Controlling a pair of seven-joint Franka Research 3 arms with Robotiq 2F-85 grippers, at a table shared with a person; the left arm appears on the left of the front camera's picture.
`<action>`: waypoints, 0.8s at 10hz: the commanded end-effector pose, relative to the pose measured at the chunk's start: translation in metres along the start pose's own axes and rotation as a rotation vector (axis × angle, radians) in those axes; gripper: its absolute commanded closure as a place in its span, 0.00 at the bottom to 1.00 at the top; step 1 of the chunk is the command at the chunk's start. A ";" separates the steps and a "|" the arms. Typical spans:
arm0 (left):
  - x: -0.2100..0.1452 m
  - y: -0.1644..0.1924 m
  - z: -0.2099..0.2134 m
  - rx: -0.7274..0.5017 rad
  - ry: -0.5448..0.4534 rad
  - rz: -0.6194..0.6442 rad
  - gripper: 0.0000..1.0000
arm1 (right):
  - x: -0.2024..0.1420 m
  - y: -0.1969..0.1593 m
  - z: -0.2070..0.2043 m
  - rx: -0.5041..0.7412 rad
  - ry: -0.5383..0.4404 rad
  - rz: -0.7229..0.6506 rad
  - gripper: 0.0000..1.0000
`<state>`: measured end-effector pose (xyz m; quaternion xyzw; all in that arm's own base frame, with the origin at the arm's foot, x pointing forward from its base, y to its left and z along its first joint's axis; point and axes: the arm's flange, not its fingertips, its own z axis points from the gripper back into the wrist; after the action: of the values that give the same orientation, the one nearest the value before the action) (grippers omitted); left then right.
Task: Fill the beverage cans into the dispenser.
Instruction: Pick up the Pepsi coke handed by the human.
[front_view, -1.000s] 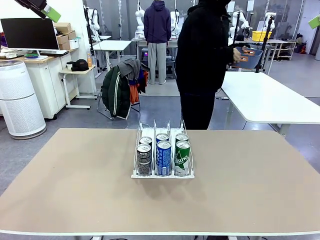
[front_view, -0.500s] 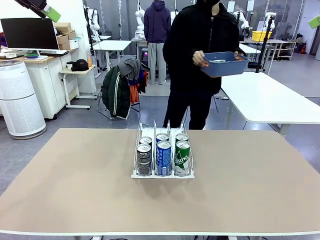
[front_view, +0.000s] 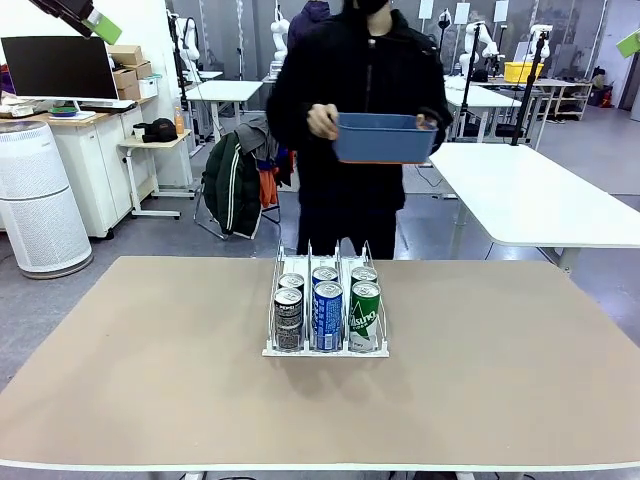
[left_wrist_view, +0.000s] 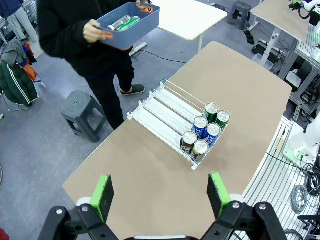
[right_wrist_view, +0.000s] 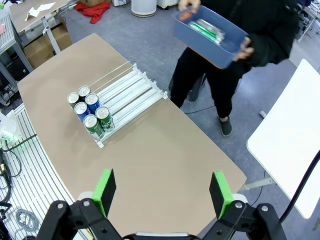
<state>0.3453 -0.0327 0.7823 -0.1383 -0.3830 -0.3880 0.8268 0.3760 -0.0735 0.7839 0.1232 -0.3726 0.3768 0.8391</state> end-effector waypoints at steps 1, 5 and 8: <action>-0.001 -0.001 0.000 0.002 -0.004 0.001 0.00 | 0.000 0.001 -0.001 0.008 -0.010 0.002 0.00; -0.001 -0.001 0.000 0.002 -0.004 0.001 0.00 | 0.000 0.001 -0.001 0.008 -0.010 0.002 0.00; -0.001 -0.001 0.000 0.002 -0.004 0.001 0.00 | 0.000 0.001 -0.001 0.008 -0.010 0.002 0.00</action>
<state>0.3453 -0.0327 0.7823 -0.1383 -0.3830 -0.3880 0.8268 0.3760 -0.0735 0.7839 0.1232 -0.3726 0.3768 0.8391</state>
